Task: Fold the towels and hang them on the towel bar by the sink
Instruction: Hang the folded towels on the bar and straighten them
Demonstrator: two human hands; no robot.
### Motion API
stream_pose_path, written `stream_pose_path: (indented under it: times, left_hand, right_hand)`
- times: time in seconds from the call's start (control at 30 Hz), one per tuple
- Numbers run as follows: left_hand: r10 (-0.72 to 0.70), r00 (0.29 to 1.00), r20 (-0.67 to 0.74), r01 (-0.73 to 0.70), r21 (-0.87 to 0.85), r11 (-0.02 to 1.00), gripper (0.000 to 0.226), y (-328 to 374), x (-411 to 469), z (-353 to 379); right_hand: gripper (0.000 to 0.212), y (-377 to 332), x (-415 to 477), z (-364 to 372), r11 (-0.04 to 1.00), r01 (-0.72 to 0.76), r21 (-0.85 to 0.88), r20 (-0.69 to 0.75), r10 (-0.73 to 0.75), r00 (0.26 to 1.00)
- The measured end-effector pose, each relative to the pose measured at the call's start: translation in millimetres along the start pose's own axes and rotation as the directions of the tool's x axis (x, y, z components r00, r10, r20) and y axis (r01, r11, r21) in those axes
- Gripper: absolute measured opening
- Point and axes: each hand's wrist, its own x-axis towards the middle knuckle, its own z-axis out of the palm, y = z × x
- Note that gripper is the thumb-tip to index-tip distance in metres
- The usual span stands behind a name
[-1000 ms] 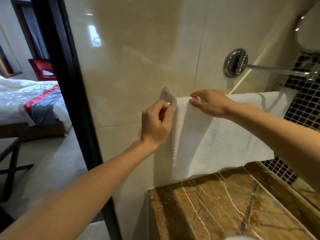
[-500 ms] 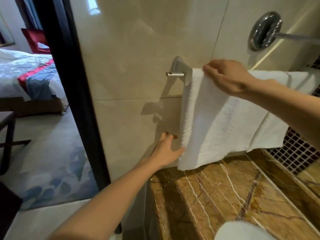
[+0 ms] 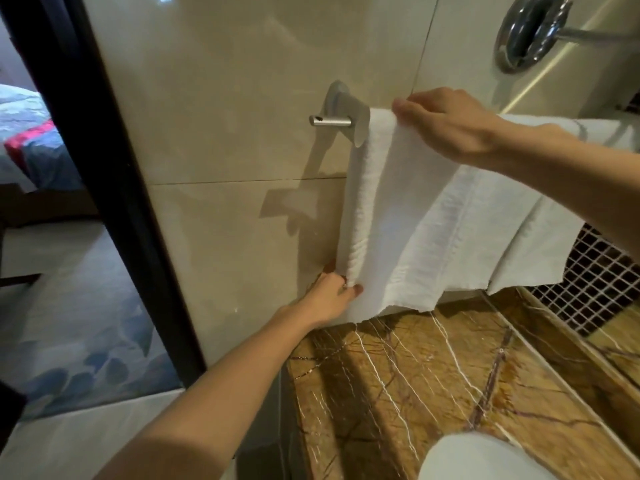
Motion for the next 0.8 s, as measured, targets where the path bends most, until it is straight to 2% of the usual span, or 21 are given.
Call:
stream_pose_path:
  times: [0.17, 0.27, 0.33, 0.5, 0.67, 0.8]
  left_hand:
    - [-0.002, 0.999, -0.036, 0.001, -0.02, 1.0, 0.045, 0.9, -0.1, 6.3]
    - [0.028, 0.995, -0.098, -0.031, -0.028, 0.999, 0.031, 3.2, -4.3, 9.5]
    - [0.041, 0.992, -0.12, -0.045, -0.037, 0.998, 0.031, 1.2, -7.0, 11.2]
    - [0.124, 0.986, -0.116, -0.109, 0.128, 0.986, 0.025, -3.0, -18.2, 16.3]
    - [0.141, 0.972, -0.187, -0.112, 0.161, 0.981, 0.026, -6.0, -23.3, 23.9]
    - [0.148, 0.969, -0.199, -0.109, 0.194, 0.975, 0.027, -10.3, -28.0, 32.7]
  right_hand:
    - [0.06, 1.3, 3.7, -3.6, 0.999, 0.032, -0.004, 0.031, -0.032, 0.999]
    - [0.06, 0.8, 2.6, -5.1, 0.998, 0.056, -0.017, 0.024, -0.056, 0.998]
    - [0.055, 0.2, 0.4, -5.1, 0.995, 0.092, -0.043, -0.01, -0.092, 0.996]
    - [0.043, 1.6, -3.6, -4.2, 0.99, 0.118, -0.081, -0.076, -0.124, 0.989]
    - [0.048, 1.8, -5.2, -1.9, 0.99, 0.118, -0.077, -0.07, -0.123, 0.99]
    - [0.043, -0.7, -8.2, 1.2, 0.991, 0.127, -0.04, -0.095, -0.13, 0.987]
